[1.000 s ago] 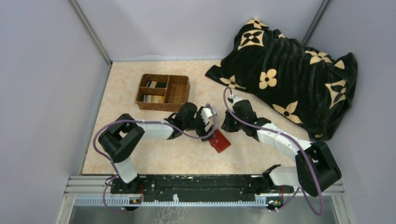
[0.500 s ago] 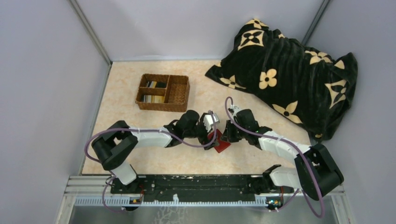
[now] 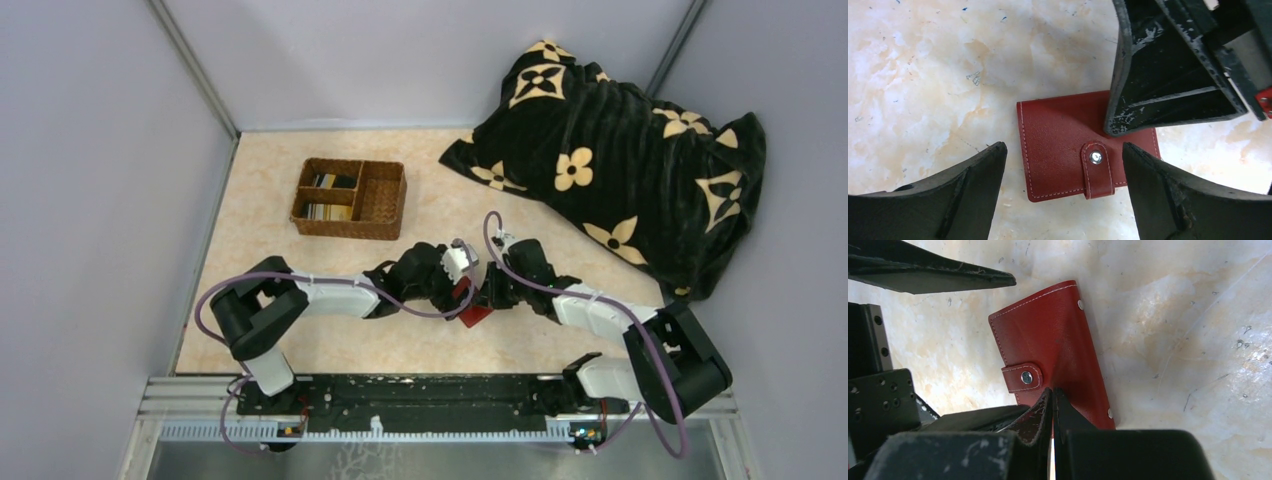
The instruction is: Take the credit cards out of the card holder
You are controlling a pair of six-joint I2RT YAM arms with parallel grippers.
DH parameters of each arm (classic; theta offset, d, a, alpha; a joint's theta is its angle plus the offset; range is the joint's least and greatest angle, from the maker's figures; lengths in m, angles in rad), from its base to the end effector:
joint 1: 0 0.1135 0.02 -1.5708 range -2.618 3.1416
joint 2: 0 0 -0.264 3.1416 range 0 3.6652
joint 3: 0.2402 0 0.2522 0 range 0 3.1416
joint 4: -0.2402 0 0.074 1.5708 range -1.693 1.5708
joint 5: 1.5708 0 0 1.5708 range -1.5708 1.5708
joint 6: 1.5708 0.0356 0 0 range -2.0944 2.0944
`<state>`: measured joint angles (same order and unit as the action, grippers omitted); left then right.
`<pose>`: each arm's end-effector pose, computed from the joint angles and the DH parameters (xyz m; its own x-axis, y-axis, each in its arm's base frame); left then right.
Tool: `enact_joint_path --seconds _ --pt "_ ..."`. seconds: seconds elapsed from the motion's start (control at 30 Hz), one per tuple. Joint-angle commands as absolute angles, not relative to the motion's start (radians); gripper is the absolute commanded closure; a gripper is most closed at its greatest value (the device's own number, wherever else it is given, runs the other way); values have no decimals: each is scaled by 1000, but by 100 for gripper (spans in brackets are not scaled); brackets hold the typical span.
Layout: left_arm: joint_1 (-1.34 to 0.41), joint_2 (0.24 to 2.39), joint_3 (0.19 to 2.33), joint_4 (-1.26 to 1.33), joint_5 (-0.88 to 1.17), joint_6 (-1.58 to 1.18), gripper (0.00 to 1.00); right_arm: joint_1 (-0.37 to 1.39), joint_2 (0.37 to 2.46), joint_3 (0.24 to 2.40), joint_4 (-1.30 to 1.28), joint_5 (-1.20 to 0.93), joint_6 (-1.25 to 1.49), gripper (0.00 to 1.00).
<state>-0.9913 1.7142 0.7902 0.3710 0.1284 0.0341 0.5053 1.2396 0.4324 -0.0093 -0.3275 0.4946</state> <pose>0.1858 -0.2922 0.1581 -0.2571 0.4546 -0.8528 0.8988 0.4367 -0.0382 0.1875 0.1168 0.1492 -0.8703 0.0322 -0.4914 -0.2704 0.8028 0.5314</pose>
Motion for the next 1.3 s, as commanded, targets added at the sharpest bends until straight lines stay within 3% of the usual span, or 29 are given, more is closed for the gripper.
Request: enact_joint_path --seconds 0.0,0.1,0.53,0.73,0.83,1.0,1.27 --pt "-1009 1743 834 332 44 27 11 488 1260 411 49 -337 507 100" --pt "-1015 1753 840 311 31 32 14 484 1260 413 43 -333 505 100" --pt "-1052 1783 852 227 11 27 14 470 1265 429 30 -327 492 100" --pt "-1062 1772 832 201 11 8 20 466 1264 428 35 -327 485 100" --pt "-1061 1781 832 180 19 9 30 464 1259 429 30 -325 484 100" --pt "-1061 1808 838 161 51 8 63 459 1251 429 22 -321 482 100" --pt "-1063 1803 838 156 55 5 100 454 1256 430 23 -318 477 100"
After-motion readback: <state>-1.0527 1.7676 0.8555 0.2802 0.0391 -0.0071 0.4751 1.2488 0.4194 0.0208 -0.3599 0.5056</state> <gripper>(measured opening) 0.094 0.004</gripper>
